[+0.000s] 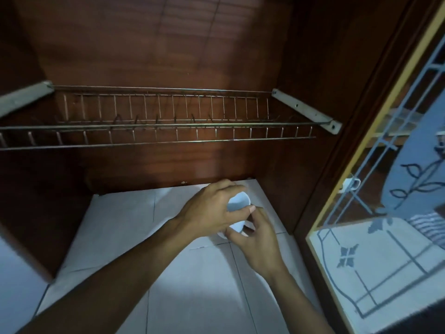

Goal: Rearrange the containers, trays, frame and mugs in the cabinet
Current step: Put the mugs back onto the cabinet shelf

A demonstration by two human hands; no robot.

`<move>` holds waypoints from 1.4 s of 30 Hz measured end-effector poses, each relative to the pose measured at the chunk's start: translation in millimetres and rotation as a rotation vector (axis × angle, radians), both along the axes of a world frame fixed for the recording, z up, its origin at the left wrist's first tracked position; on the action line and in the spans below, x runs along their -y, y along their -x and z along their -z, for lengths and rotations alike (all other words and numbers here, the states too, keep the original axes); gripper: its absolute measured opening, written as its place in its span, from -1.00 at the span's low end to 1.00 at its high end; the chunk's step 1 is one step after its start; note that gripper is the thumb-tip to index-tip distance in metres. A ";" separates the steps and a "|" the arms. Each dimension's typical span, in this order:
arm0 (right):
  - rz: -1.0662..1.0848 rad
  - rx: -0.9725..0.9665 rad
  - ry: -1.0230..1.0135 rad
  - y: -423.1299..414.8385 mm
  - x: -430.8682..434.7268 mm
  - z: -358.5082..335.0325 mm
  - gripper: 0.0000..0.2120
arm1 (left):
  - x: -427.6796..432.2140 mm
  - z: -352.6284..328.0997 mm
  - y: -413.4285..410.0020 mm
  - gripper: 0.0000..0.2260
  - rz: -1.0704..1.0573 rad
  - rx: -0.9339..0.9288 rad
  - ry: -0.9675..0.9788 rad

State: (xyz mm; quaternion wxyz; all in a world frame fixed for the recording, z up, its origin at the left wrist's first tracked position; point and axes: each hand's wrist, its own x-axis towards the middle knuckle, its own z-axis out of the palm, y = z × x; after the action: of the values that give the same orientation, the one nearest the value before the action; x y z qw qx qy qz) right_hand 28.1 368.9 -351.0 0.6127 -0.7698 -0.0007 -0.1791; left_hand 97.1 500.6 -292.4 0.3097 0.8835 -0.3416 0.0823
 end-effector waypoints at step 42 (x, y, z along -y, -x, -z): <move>-0.276 -0.022 -0.079 209.1 37.7 -28.5 -0.58 | 28.6 -35.8 242.7 -0.54 -0.213 0.017 0.046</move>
State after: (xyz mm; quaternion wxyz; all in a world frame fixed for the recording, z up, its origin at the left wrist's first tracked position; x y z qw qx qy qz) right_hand -181.0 331.2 -322.5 0.6613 -0.7395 -0.0929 -0.0844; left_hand -145.6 472.0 -256.6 0.3164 0.9068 -0.2465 0.1300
